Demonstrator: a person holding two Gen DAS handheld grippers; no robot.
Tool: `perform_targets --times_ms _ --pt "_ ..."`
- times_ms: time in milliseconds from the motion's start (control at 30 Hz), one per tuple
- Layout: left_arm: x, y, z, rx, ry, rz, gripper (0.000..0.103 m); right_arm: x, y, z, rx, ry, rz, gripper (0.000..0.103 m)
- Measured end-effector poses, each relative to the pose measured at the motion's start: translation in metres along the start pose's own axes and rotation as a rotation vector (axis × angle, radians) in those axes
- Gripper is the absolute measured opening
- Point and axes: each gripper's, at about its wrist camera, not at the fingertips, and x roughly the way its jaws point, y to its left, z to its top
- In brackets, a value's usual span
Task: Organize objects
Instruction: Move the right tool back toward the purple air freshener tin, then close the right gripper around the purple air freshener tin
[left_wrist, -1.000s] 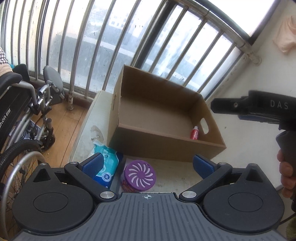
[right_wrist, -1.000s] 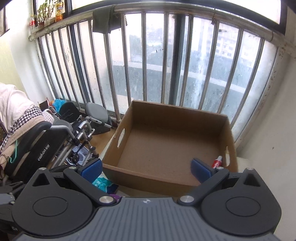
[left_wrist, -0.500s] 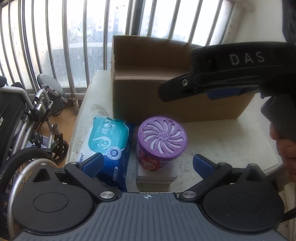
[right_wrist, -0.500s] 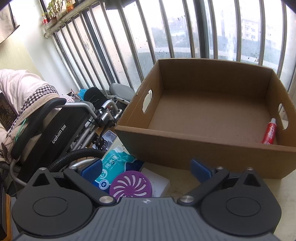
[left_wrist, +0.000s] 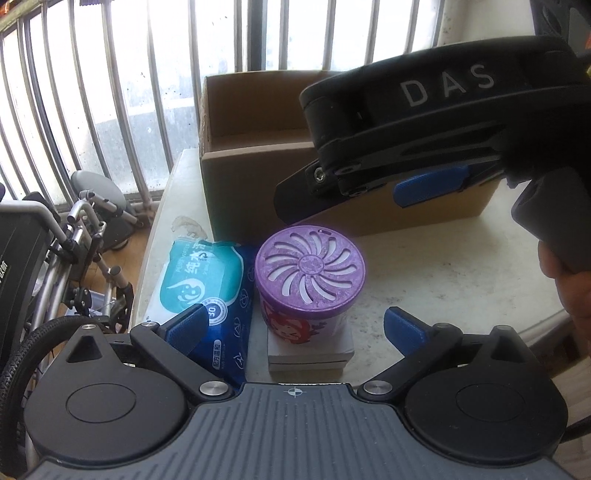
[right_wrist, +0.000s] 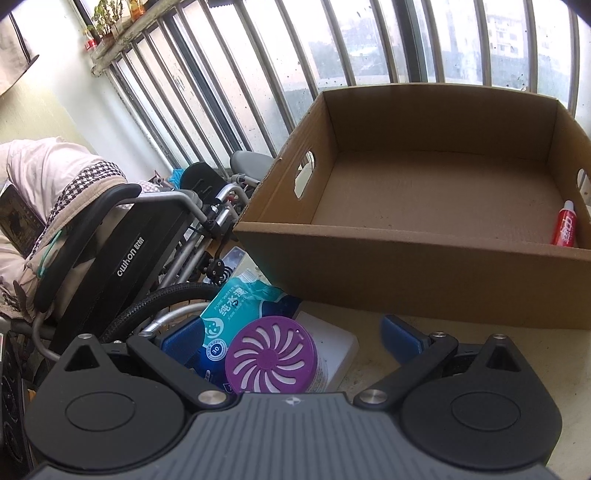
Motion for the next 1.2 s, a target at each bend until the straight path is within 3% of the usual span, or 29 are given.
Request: perform_targets --times_ms 467,667,833,1200 --pt "-0.002 -0.005 -0.003 0.005 -0.011 0.009 0.102 -0.035 -0.005 0.001 0.014 -0.161 -0.045 0.103" --pt "0.001 -0.005 -0.005 0.021 -0.016 0.017 0.1 -0.035 -0.016 -0.002 0.059 -0.135 -0.048 0.103" --pt "0.005 -0.005 -0.004 0.047 -0.026 0.029 0.097 -0.02 -0.02 -0.007 0.067 -0.055 -0.014 0.103" --pt "0.013 -0.004 -0.002 0.076 -0.04 0.024 0.08 0.013 -0.013 -0.009 0.064 0.073 0.096 0.102"
